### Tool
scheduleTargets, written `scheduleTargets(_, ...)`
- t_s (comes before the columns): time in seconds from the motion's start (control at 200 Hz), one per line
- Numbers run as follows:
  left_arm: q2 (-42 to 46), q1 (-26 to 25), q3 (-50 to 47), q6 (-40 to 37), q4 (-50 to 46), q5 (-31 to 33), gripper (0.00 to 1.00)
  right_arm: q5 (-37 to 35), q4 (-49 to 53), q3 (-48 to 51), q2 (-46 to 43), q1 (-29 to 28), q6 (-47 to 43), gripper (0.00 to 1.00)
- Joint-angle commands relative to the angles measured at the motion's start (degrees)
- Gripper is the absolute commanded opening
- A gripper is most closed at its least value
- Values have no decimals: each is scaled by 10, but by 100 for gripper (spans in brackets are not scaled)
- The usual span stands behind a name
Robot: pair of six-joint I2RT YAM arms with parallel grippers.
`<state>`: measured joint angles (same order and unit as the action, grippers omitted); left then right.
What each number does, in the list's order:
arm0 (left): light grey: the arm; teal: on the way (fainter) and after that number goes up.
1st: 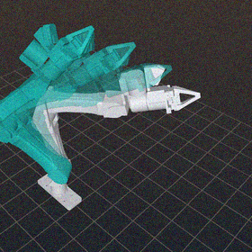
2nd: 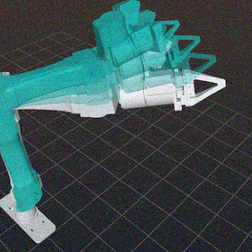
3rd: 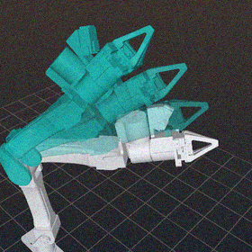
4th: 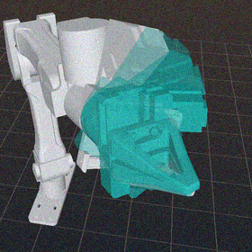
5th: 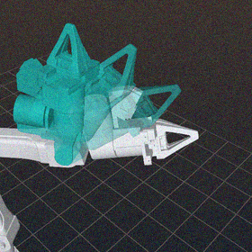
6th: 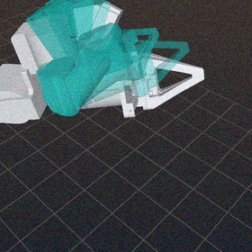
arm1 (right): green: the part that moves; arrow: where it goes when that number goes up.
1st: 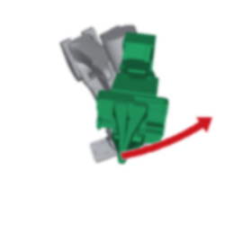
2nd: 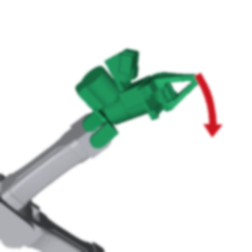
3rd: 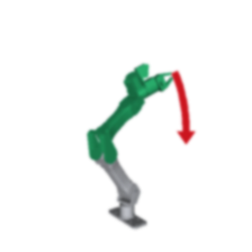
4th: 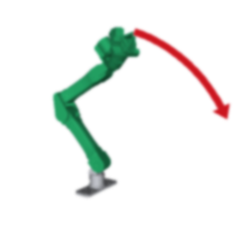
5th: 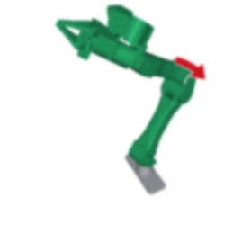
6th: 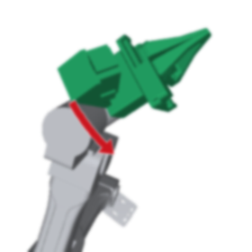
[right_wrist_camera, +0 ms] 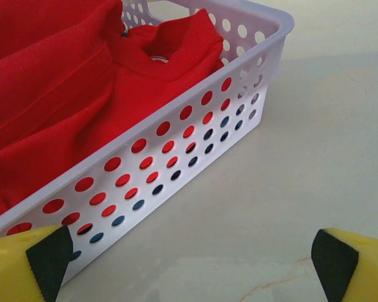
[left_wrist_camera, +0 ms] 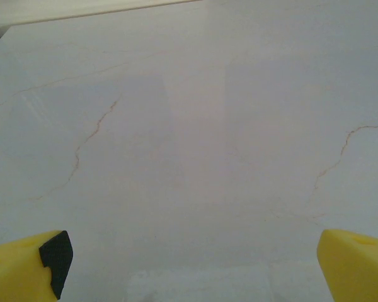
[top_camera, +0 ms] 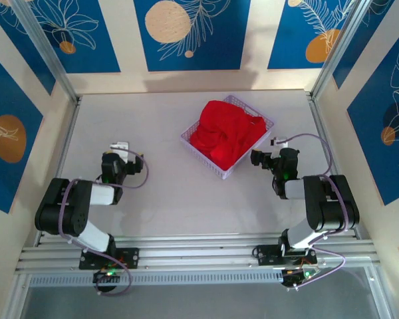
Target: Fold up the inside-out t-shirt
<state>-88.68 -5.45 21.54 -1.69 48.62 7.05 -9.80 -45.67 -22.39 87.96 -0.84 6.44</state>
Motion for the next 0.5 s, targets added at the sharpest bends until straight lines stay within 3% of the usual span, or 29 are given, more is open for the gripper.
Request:
scheduleTargets(0.0, 7, 8, 10, -5, 0, -12, 100, 7, -14, -10, -8, 1, -2, 99)
scheduleTargets(0.495, 7, 8, 10, -5, 0, -11, 100, 19, -12, -12, -8, 6, 2, 99)
